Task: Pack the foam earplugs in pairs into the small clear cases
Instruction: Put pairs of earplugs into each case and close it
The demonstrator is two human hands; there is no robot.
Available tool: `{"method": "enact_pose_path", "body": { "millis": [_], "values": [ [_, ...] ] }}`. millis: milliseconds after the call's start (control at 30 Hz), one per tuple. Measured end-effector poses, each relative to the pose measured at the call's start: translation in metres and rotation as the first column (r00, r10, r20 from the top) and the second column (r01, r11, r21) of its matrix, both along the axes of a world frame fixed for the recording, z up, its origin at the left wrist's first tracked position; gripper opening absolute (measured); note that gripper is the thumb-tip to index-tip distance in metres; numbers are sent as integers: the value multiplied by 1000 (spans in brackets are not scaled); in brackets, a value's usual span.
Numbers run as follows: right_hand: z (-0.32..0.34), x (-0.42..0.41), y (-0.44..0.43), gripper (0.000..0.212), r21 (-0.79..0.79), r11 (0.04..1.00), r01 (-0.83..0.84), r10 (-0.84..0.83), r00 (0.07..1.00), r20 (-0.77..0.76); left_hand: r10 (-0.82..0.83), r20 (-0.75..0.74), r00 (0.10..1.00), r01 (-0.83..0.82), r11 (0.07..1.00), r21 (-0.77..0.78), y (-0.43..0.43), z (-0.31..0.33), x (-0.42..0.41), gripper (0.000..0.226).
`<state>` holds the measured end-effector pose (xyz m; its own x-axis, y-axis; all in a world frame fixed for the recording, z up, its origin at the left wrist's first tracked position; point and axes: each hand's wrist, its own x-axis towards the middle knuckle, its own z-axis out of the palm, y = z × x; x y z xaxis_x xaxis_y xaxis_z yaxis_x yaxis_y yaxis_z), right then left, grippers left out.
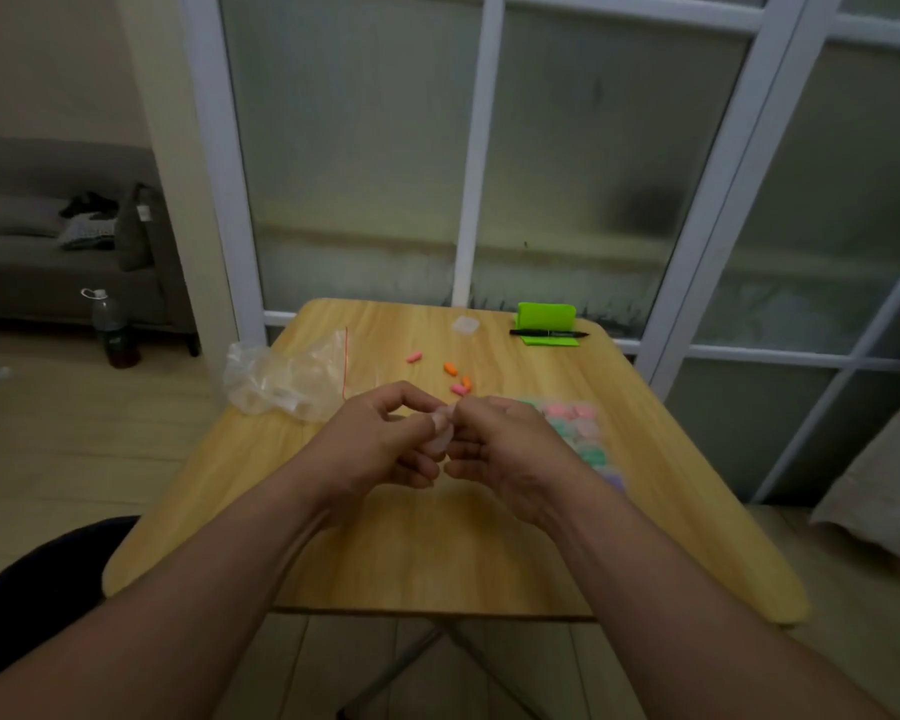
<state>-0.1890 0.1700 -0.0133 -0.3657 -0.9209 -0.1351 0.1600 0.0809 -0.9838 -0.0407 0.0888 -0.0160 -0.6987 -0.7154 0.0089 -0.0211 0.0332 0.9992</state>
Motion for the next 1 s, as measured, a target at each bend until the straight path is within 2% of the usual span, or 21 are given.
{"method": "enact_pose_path", "body": {
  "millis": [167, 300, 333, 400, 467, 533, 633, 667, 733, 833, 933, 1000],
  "values": [
    [-4, -4, -4, 13, -1, 1000, 14, -14, 1000, 16, -8, 29, 1000, 8, 1000, 9, -1, 4, -1, 16],
    [-2, -9, -6, 16, -27, 998, 65, -64, 998, 11, 12, -45, 999, -6, 991, 134, -4, 7, 1, 23],
    [-2, -10, -7, 17, -27, 996, 91, -91, 995, -34, 21, -67, 998, -9, 983, 182, -3, 7, 1, 25],
    [-2, -13, -7, 17, -43, 988, 149, -156, 952, -265, 40, -87, 995, -14, 960, 278, -1, 4, -1, 29],
    [1, -15, -4, 18, -99, 981, 164, -192, 829, -526, 5, -103, 995, 33, 928, 370, 1, 1, -2, 35],
    [3, -15, -2, 20, -122, 989, 78, -138, 765, -629, -92, -115, 989, 133, 894, 427, 4, -1, -1, 39],
    [-1, -11, -3, 22, -65, 997, -33, -25, 688, -725, -206, -65, 976, 215, 894, 394, 11, -7, -4, 34],
    [-3, -12, -4, 22, -52, 998, -44, -9, 670, -742, -210, -39, 977, 208, 900, 383, 13, -8, -5, 33],
    [-1, -13, -6, 20, -33, 999, -42, 8, 717, -697, -176, -27, 984, 172, 898, 404, 13, -8, -9, 33],
    [11, -28, -6, 21, -55, 990, 130, -137, 797, -588, -9, -73, 997, 47, 839, 542, 6, -3, -10, 29],
    [15, -51, -11, 21, -109, 946, 304, -310, 758, -574, 139, -122, 983, -27, 762, 647, -3, -4, -10, 36],
    [11, -65, -18, 20, -94, 938, 333, -313, 705, -636, 205, -154, 967, -41, 717, 695, -7, -6, -12, 36]
  ]
}}
